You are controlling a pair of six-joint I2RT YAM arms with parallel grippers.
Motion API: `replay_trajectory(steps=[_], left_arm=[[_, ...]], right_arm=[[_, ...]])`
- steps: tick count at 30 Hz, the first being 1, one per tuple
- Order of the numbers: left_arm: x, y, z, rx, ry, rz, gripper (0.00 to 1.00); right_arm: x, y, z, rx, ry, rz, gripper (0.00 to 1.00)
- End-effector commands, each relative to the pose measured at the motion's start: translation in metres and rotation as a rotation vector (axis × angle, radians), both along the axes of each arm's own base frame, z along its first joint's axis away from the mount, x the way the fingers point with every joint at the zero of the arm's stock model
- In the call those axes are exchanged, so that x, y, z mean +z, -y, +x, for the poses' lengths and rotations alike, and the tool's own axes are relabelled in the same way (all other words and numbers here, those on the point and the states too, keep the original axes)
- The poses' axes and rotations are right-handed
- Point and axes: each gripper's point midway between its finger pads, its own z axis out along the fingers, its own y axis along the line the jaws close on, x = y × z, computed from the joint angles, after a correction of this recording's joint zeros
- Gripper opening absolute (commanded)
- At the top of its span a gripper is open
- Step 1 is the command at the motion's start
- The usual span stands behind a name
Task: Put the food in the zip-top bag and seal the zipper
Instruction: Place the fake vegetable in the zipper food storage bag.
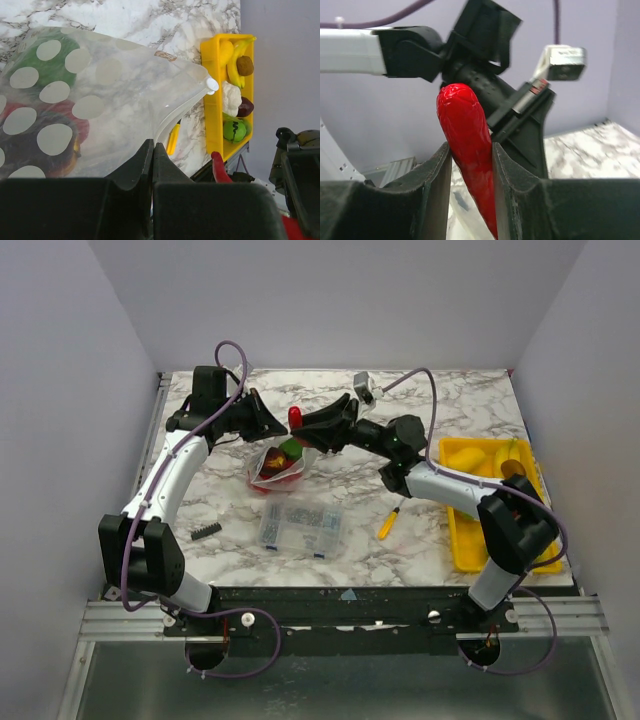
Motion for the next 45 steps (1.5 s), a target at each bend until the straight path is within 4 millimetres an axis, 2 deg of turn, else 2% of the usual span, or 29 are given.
replay_trajectory(steps=[1, 6, 12, 19, 22, 24, 29, 31, 35, 38, 42, 45], left_arm=[[0.004, -0.001, 0.003, -0.017, 0.012, 0.000, 0.00], [0.003, -0.002, 0.004, -0.013, 0.011, 0.006, 0.00], [0.008, -0.003, 0.003, -0.013, 0.022, 0.007, 0.00], [0.009, -0.004, 0.002, -0.012, 0.026, 0.009, 0.00], [0.010, -0.003, 0.002, -0.017, 0.026, 0.002, 0.00], [0.010, -0.004, 0.002, -0.016, 0.029, 0.003, 0.00], [0.010, -0.004, 0.003, -0.013, 0.026, 0.002, 0.00], [0.007, -0.005, 0.004, -0.012, 0.018, 0.001, 0.00], [0.006, -0.004, 0.004, -0.014, 0.012, 0.000, 0.00], [0.006, -0.007, 0.004, -0.006, 0.020, 0.010, 0.00], [0.005, -0.007, 0.006, -0.004, 0.014, 0.008, 0.00], [0.005, -0.007, 0.005, -0.004, 0.013, 0.007, 0.00]], right_arm=[[0.030, -0.012, -0.034, 0.117, 0.236, 0.094, 0.01], [0.020, -0.023, -0.037, 0.150, 0.327, 0.108, 0.00], [-0.017, -0.036, -0.014, 0.097, 0.379, 0.066, 0.00], [-0.038, -0.038, 0.006, 0.066, 0.369, 0.070, 0.00], [-0.042, -0.040, 0.007, 0.077, 0.358, 0.066, 0.00], [-0.037, -0.039, 0.002, 0.093, 0.364, 0.083, 0.00], [0.003, -0.032, -0.023, 0.170, 0.371, 0.184, 0.01], [0.007, -0.028, -0.026, 0.182, 0.358, 0.210, 0.00], [-0.018, -0.032, -0.016, 0.181, 0.322, 0.187, 0.00], [-0.025, -0.025, -0.005, 0.168, 0.308, 0.200, 0.00], [-0.041, -0.023, 0.010, 0.148, 0.331, 0.129, 0.01], [-0.046, -0.012, 0.023, 0.121, 0.333, 0.101, 0.06]])
